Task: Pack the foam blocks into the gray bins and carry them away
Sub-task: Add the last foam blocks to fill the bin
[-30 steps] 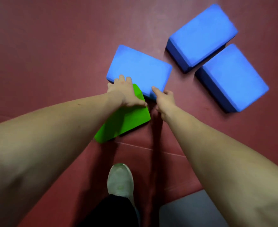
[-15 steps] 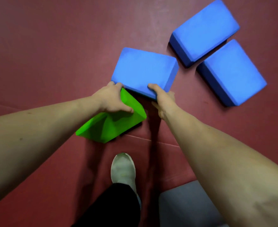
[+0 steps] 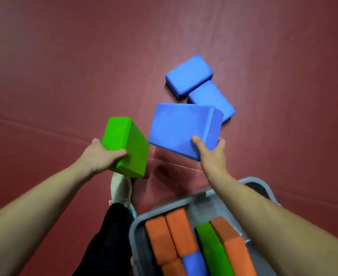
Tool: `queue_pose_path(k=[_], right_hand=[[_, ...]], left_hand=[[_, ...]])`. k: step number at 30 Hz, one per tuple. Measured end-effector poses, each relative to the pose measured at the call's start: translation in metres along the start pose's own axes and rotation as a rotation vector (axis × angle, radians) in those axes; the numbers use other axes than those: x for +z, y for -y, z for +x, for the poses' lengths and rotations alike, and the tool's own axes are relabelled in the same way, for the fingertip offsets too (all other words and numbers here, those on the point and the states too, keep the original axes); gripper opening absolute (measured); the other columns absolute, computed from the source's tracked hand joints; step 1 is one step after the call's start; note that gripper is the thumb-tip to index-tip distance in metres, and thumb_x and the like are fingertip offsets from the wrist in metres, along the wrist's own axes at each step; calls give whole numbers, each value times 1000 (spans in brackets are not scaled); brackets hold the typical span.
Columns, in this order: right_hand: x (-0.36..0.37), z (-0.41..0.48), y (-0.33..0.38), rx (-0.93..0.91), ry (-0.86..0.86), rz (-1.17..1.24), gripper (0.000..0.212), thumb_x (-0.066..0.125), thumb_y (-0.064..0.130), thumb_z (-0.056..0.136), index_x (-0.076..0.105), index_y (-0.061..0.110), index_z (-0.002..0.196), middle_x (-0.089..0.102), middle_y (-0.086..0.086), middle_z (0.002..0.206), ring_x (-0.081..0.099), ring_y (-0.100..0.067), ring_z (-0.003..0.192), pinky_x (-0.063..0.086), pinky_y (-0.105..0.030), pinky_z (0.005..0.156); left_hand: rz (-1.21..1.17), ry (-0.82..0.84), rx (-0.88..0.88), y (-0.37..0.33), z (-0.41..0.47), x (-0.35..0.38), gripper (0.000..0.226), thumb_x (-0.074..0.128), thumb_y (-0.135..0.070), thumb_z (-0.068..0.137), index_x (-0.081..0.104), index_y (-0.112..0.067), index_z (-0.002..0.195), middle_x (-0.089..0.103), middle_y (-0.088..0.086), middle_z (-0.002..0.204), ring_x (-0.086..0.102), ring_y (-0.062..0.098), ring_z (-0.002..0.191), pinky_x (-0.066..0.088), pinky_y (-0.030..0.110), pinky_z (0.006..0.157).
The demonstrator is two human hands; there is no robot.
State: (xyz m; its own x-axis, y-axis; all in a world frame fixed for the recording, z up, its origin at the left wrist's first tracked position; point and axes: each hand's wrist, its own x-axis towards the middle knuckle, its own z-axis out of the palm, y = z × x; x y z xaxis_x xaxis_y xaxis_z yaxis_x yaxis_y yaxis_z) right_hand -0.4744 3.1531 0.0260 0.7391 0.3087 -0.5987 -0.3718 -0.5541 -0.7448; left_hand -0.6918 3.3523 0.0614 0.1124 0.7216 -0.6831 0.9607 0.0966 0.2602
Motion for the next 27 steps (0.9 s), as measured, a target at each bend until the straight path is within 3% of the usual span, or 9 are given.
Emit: queue_pose_path(k=[2,4,9,13,15,19,22,25,27], right_hand=[[-43,-24,-2,-43,27,-70,65,84,38,75,41,15,117,61,-5,114,62,-23,103,47,-34,86],[-89,-50,-1,-99,59,-137,70,86,38,72,40,16,119,60,-4,116,60,-21,102,47,-33,85],[-203,-107,-29,-215,72,-203,77,86,43,71,43,24,132,60,9,120,59,-11,106,48,-30,90],[-259,-135,-67,-241,32,-277,74,77,61,69,42,33,128,59,14,116,57,-6,104,43,-26,83],[-271,-144,-90,-238,11,-324,81,66,70,65,42,32,132,59,12,118,56,-6,104,43,-27,83],[-270,-156,-126,-227,50,-409,85,70,66,70,36,31,139,54,9,136,54,-14,121,47,-37,96],[-260,-161,-138,-250,102,-448,82,79,49,77,36,28,143,46,22,132,50,-13,126,41,-29,94],[-248,-160,-137,-249,105,-475,86,80,48,76,37,25,146,42,21,138,40,-6,130,33,-19,95],[-240,-154,-137,-276,103,-513,85,81,53,73,41,24,143,48,12,141,43,-8,124,38,-22,95]], left_hand=[[-168,-34,69,-3,-52,20,75,83,-68,50,68,-13,99,74,-5,87,70,16,84,54,32,71],[-295,-106,112,-12,-112,44,48,84,-56,63,71,-20,90,73,-13,78,69,7,76,49,25,64],[-382,-184,88,-28,-249,121,67,84,-51,68,50,-13,111,61,-4,96,59,16,87,42,30,71],[-446,-127,81,-11,-309,185,62,87,-42,68,48,-16,108,59,-19,90,56,-9,78,40,8,60],[-461,-110,91,-2,-324,213,61,86,-45,67,46,-21,106,60,-22,89,55,-16,78,42,9,63],[-464,-100,54,11,-336,248,66,82,-56,67,44,-22,109,63,-17,90,65,8,85,49,26,74],[-471,-113,30,19,-335,265,70,81,-56,69,40,-19,111,64,-8,91,64,20,88,51,33,76],[-482,-112,50,19,-327,274,72,82,-55,70,40,-16,114,67,3,106,65,23,98,53,37,84],[-509,-91,49,20,-318,279,73,83,-53,70,40,-17,116,66,2,110,64,21,99,51,33,85]])
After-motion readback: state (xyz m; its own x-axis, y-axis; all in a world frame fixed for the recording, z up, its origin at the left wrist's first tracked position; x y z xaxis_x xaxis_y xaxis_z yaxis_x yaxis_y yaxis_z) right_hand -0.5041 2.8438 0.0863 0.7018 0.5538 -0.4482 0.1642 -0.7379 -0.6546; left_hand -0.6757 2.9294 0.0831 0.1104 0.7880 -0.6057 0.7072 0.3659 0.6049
